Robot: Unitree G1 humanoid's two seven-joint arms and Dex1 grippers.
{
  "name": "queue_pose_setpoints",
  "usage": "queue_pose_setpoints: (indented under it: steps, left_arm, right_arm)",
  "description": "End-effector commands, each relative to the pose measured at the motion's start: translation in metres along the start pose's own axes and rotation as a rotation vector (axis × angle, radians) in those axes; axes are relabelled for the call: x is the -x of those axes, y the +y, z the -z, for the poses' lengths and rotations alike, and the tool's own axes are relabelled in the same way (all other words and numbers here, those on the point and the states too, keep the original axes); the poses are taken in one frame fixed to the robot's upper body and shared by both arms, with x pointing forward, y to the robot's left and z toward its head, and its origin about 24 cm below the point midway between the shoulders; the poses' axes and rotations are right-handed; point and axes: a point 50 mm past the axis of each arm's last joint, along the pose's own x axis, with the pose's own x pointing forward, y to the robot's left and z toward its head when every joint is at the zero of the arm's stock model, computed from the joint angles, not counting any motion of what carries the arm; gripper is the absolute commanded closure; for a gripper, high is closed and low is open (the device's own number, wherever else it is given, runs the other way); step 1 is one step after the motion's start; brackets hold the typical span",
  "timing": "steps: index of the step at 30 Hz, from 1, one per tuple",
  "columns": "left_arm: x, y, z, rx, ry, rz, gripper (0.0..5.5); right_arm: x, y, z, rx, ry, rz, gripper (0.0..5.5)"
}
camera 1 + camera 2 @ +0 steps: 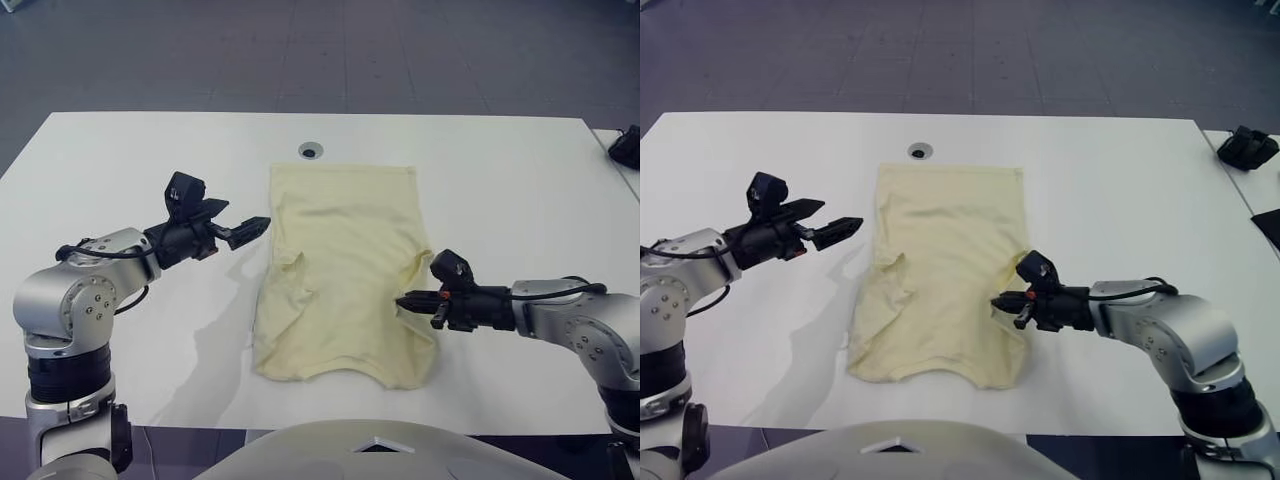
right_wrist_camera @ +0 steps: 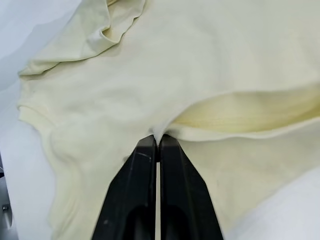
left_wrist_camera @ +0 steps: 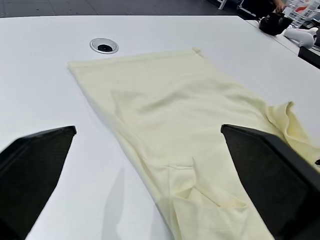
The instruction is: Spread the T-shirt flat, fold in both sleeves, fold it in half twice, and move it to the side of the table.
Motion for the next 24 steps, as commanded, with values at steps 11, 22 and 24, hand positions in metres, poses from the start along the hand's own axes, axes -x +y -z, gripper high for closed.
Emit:
queue_pose_setpoints:
  steps: [11, 22, 24]
  left_arm:
    - [0.003, -0.001, 0.009, -0.018, 0.077, 0.026, 0.10]
    - [0.011, 0.008, 0.016, -0.046, 0.155, 0.035, 0.10]
    - [0.012, 0.009, 0.018, -0.053, 0.167, 0.040, 0.10]
  right_arm:
    - [0.026, -0.015, -0.017, 0.019, -0.209, 0.195, 3.11]
    - [0.031, 0.006, 0.019, 0.276, -0.053, 0.193, 1.26]
    - [0.023, 0.008, 0.027, 0.319, -0.018, 0.190, 0.94]
